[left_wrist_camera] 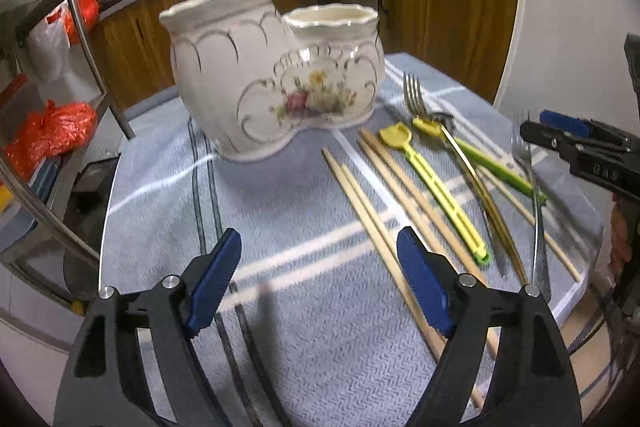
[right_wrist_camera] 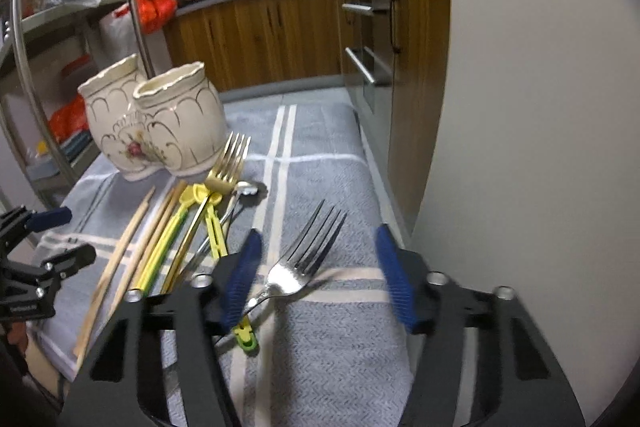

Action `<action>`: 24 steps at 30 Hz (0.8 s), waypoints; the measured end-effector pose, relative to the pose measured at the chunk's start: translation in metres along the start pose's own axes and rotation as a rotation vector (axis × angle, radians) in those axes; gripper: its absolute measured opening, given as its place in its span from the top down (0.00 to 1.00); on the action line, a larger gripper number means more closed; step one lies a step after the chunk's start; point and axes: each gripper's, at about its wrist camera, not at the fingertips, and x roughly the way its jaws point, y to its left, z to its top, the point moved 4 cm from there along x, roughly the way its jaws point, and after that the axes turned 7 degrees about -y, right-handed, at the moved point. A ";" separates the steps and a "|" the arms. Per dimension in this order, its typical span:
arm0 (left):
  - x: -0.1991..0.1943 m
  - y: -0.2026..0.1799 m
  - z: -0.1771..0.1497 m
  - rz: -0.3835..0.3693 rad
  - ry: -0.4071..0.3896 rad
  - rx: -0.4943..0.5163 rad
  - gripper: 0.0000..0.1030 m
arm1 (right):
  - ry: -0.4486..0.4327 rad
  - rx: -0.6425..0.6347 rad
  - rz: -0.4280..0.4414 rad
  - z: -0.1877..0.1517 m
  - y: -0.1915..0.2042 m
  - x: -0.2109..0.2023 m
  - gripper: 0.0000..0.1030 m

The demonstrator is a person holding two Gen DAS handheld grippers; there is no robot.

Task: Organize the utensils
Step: 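Grasp a wooden chopstick with the left tool while the right grasps a gold fork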

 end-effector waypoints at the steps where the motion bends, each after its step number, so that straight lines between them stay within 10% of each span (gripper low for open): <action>1: 0.002 -0.001 -0.002 0.004 0.006 0.003 0.24 | 0.007 -0.001 0.002 0.000 0.001 0.001 0.51; 24: 0.011 -0.010 -0.005 0.028 0.055 0.006 0.26 | 0.051 0.006 0.039 0.010 -0.001 0.014 0.56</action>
